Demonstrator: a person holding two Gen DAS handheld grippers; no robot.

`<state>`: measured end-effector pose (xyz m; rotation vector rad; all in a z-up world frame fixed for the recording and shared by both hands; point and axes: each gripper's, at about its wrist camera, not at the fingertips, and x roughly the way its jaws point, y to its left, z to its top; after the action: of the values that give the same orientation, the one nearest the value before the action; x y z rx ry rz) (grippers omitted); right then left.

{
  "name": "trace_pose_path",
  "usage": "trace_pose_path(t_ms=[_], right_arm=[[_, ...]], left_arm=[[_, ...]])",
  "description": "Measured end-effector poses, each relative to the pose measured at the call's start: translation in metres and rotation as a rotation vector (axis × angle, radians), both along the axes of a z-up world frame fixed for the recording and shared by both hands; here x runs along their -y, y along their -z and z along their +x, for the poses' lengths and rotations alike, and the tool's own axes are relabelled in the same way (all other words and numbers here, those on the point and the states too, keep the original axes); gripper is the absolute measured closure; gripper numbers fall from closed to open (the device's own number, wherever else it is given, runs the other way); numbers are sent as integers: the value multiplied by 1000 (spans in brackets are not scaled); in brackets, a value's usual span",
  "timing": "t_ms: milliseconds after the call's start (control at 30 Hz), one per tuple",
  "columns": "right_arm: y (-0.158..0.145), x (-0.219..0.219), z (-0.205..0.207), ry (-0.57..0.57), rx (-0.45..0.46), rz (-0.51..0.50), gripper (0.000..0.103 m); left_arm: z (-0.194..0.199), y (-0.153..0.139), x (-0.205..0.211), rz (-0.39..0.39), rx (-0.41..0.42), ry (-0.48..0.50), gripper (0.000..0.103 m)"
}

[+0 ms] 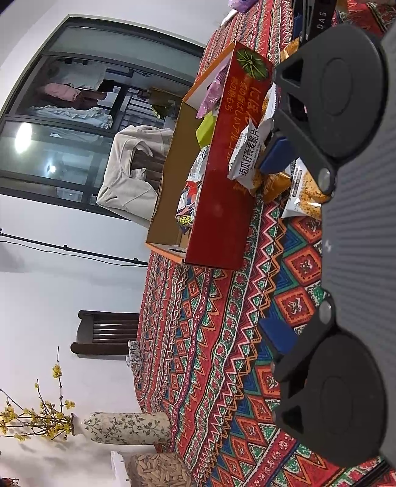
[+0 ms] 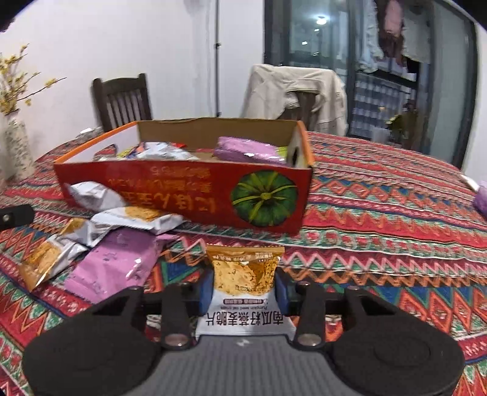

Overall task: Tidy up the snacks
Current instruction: 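Grasp a yellow biscuit packet with the right gripper, then grasp another yellow biscuit packet from the pile with the left gripper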

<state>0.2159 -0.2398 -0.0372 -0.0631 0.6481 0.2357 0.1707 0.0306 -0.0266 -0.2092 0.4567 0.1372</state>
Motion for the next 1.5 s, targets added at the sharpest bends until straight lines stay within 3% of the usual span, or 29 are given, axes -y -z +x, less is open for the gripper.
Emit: trace_pose_path(t_ms=[300, 700, 1500], right_arm=[[-15, 17, -33, 76, 109, -2, 64], [-7, 28, -27, 76, 70, 77, 63], [-12, 26, -36, 105, 127, 49, 63]], left_arm=[[-2, -1, 2, 13, 15, 4, 0], [-1, -1, 5, 18, 13, 23, 0], [-5, -2, 9, 36, 28, 36, 0]])
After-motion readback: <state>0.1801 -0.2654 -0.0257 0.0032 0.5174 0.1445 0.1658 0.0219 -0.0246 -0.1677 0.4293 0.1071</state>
